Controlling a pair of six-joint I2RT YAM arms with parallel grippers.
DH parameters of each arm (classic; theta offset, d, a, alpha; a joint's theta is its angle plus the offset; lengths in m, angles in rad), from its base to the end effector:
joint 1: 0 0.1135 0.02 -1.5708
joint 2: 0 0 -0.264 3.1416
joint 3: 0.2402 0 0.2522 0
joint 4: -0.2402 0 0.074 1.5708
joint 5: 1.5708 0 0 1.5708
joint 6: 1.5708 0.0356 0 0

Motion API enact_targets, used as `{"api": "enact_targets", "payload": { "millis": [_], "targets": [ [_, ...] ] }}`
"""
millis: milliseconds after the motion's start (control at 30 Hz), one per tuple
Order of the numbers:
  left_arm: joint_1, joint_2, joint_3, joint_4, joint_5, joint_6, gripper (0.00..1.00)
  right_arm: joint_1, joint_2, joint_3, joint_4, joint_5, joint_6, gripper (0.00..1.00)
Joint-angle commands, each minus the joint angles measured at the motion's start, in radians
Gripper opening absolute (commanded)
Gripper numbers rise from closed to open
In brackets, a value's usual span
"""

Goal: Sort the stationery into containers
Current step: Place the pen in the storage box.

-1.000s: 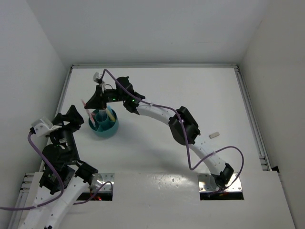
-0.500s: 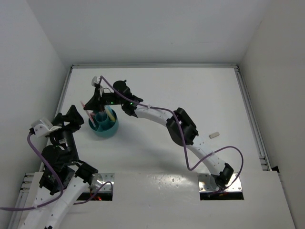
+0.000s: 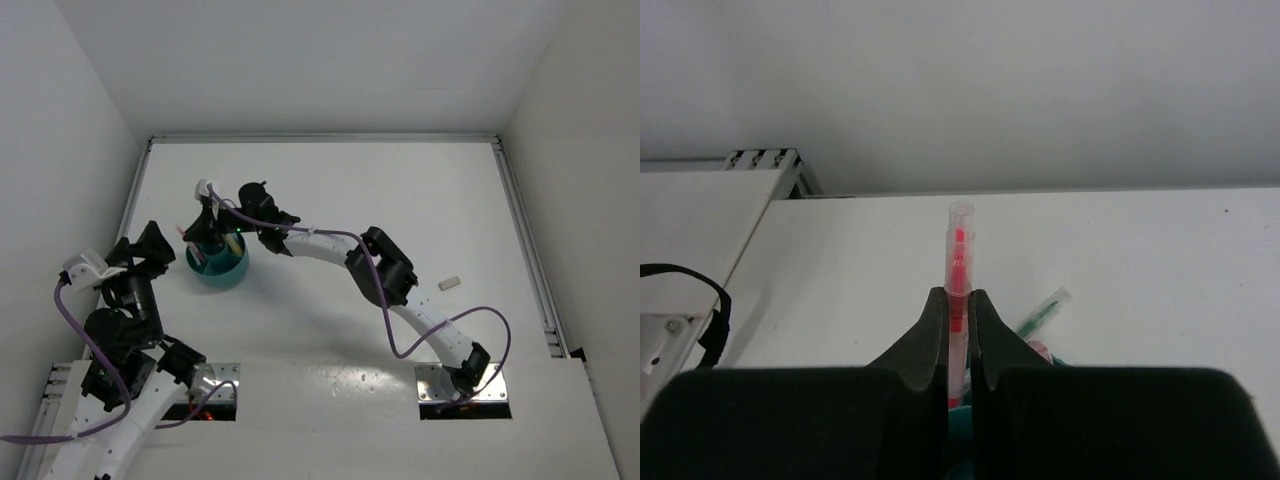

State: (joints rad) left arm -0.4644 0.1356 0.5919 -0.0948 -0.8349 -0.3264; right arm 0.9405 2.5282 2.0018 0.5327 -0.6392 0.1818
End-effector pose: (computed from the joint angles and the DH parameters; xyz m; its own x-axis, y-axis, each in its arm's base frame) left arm 0.0507 0.0041 0.3456 0.4019 -0.4420 -0.8019 -0.2010 0.8118 -0.5482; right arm 0.3249 0.4814 0.1949 -0.1771 0.0034 -0.9842 -0.9841 -0.0097 0.1771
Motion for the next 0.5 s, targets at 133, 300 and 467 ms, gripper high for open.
{"api": "enact_targets", "payload": {
  "millis": [133,300,467],
  "targets": [
    [0.012,-0.01,-0.001,0.033,0.005,0.007,0.73,0.018,-0.039,-0.023,-0.037,0.001,-0.064,0.13],
    [0.012,-0.01,-0.001,0.033,0.005,0.007,0.73,0.018,-0.048,-0.023,-0.046,-0.008,-0.073,0.5],
    [0.012,-0.01,-0.001,0.033,0.005,0.007,0.73,0.018,-0.048,-0.003,-0.056,0.001,-0.073,0.58]
  ]
}}
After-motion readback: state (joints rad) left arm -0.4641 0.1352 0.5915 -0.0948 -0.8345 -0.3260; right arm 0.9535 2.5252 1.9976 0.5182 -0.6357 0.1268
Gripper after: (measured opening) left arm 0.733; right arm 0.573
